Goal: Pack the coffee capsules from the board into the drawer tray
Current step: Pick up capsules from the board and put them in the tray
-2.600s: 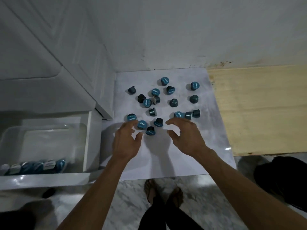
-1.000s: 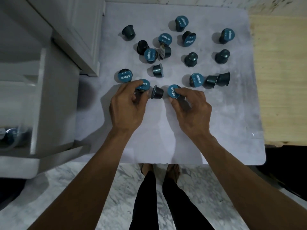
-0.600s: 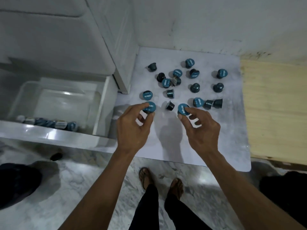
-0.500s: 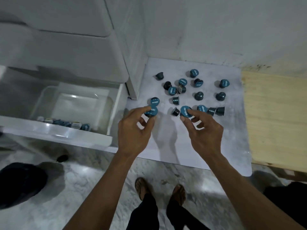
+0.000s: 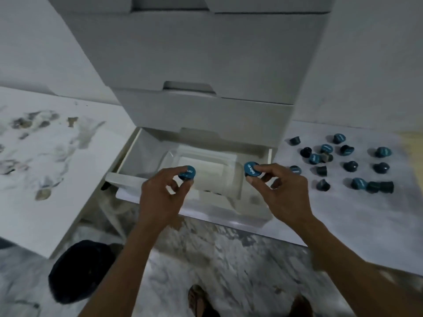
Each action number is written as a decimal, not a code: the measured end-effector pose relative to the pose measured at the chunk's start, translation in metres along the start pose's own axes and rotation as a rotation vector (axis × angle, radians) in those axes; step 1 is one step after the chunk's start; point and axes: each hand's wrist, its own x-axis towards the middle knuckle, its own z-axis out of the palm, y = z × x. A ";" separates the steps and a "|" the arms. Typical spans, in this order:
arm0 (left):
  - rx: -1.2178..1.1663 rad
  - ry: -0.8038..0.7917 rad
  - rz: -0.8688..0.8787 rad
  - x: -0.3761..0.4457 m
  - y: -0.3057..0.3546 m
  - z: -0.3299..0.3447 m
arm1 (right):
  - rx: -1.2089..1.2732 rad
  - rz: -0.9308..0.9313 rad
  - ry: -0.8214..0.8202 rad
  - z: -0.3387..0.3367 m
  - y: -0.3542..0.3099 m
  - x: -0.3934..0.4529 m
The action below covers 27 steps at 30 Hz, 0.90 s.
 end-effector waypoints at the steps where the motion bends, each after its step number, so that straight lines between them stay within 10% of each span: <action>1: 0.025 -0.008 -0.017 0.005 -0.014 -0.017 | -0.008 0.004 -0.018 0.015 -0.007 0.000; 27: 0.307 -0.883 0.093 0.166 -0.185 0.007 | -0.230 0.128 -0.639 0.216 0.019 0.090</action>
